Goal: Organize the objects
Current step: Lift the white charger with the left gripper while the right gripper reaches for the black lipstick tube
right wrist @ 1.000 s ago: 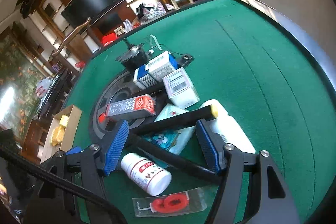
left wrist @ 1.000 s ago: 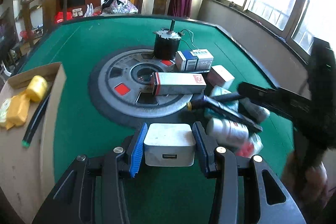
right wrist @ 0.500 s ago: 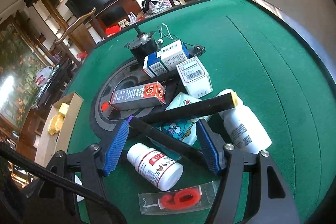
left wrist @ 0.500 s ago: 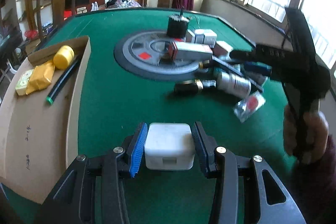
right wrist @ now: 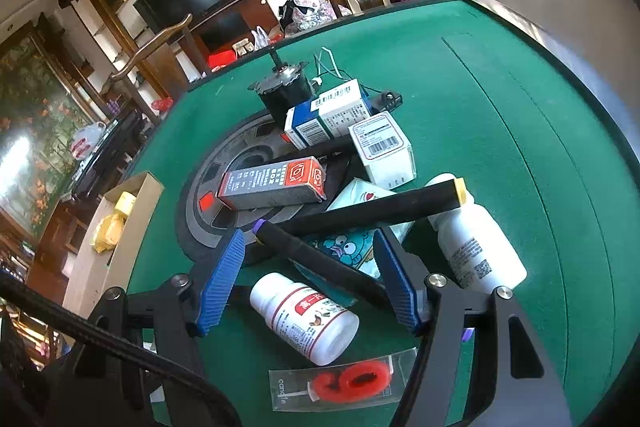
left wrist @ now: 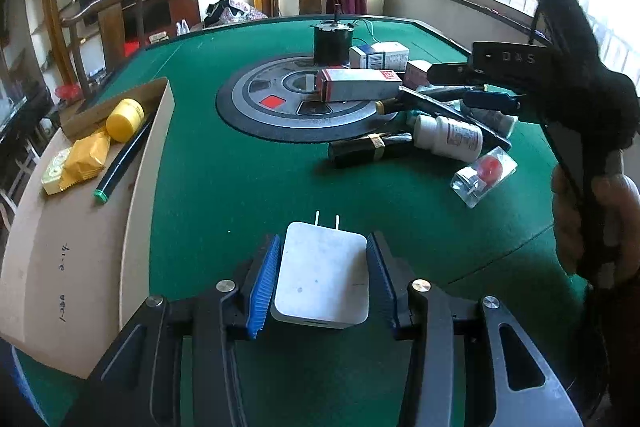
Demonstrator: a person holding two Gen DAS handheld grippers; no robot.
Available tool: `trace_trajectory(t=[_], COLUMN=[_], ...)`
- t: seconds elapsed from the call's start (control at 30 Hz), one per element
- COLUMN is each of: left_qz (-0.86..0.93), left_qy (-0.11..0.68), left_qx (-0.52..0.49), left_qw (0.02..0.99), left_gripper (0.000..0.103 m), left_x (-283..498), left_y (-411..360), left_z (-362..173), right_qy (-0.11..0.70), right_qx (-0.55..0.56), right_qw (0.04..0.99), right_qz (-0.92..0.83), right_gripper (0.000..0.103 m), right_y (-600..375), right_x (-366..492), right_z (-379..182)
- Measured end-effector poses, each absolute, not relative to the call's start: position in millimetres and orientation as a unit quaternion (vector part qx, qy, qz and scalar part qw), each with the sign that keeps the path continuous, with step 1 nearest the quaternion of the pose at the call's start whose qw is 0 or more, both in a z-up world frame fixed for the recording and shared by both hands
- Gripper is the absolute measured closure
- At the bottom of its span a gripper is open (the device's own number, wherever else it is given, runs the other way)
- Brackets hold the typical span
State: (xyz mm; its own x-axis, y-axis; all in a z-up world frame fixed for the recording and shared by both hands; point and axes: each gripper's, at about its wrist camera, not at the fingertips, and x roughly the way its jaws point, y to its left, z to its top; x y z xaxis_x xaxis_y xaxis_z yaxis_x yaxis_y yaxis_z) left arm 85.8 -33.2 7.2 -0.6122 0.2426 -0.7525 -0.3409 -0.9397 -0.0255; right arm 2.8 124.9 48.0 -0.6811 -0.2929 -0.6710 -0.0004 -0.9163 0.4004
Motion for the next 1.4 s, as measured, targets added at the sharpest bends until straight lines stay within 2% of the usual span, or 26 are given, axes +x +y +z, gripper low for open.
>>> trace_trajectory(t=[0.07, 0.1, 0.13, 0.37, 0.47, 0.5, 0.57, 0.6, 0.63, 0.87, 0.97, 1.0, 1.03, 1.07, 1.1, 1.3, 1.4], left_qz=[0.893, 0.893, 0.896, 0.905, 0.894, 0.891, 0.890, 0.889, 0.889, 0.875, 0.871, 0.866, 0.866, 0.871, 0.871, 0.866, 0.866], left_qy=[0.044, 0.033, 0.030, -0.020, -0.042, -0.043, -0.042, -0.040, -0.041, -0.020, 0.021, 0.032, 0.043, 0.040, 0.040, 0.001, -0.032], left_qx=[-0.412, -0.410, -0.406, -0.376, -0.392, -0.399, -0.406, -0.409, -0.411, -0.430, -0.443, -0.454, -0.453, -0.445, -0.442, -0.446, -0.441], left_qw=[0.176, 0.180, 0.176, 0.195, 0.210, 0.211, 0.206, 0.201, 0.197, 0.221, 0.212, 0.209, 0.205, 0.207, 0.212, 0.225, 0.232], left_gripper=[0.064, 0.077, 0.096, 0.098, 0.096, 0.091, 0.071, 0.050, 0.045, 0.045, 0.045, 0.046, 0.053, 0.061, 0.063, 0.064, 0.064], left_x=[89.6, 91.9, 93.6, 102.5, 102.8, 102.0, 102.4, 102.2, 102.1, 98.3, 96.0, 94.3, 94.2, 95.3, 95.5, 96.5, 99.0], left_y=[-38.7, -43.4, -47.4, -88.5, -97.6, -97.2, -96.4, -94.9, -94.1, -62.8, -41.8, -36.7, -32.3, -31.9, -31.5, -48.2, -64.9], left_z=[8.2, 9.9, 12.6, 40.2, 35.1, 31.8, 26.7, 24.8, 23.4, 13.6, 0.2, -4.8, -5.2, -2.4, -2.1, -1.7, 5.1], right_qy=[-0.189, -0.187, -0.183, -0.124, -0.099, -0.092, -0.084, -0.085, -0.087, -0.126, -0.126, -0.126, -0.126, -0.125, -0.125, -0.149, -0.134], right_qx=[0.392, 0.393, 0.393, 0.423, 0.442, 0.446, 0.450, 0.449, 0.449, 0.438, 0.443, 0.444, 0.445, 0.448, 0.451, 0.468, 0.456], right_qw=[0.072, 0.064, 0.059, 0.067, 0.067, 0.065, 0.065, 0.070, 0.074, 0.087, 0.076, 0.072, 0.065, 0.060, 0.055, 0.040, 0.063], right_qz=[-0.897, -0.898, -0.899, -0.895, -0.889, -0.888, -0.887, -0.886, -0.886, -0.886, -0.884, -0.884, -0.884, -0.883, -0.882, -0.870, -0.878], right_gripper=[0.037, 0.037, 0.037, 0.037, 0.037, 0.037, 0.037, 0.037, 0.037, 0.037, 0.037, 0.037, 0.037, 0.037, 0.037, 0.037, 0.037], right_y=[127.0, 127.9, 127.8, 107.9, 99.3, 96.8, 91.6, 89.5, 88.1, 97.8, 104.3, 105.7, 109.1, 110.9, 113.0, 124.4, 110.9], right_x=[2.9, 3.1, 3.7, 21.5, 23.9, 24.1, 24.8, 26.3, 28.5, 54.9, 65.4, 67.8, 71.1, 72.3, 73.0, 75.0, 72.7], right_z=[45.0, 44.0, 44.0, 50.3, 46.1, 45.3, 47.0, 49.4, 52.0, 63.9, 60.9, 60.0, 57.8, 56.7, 54.8, 42.9, 53.4])
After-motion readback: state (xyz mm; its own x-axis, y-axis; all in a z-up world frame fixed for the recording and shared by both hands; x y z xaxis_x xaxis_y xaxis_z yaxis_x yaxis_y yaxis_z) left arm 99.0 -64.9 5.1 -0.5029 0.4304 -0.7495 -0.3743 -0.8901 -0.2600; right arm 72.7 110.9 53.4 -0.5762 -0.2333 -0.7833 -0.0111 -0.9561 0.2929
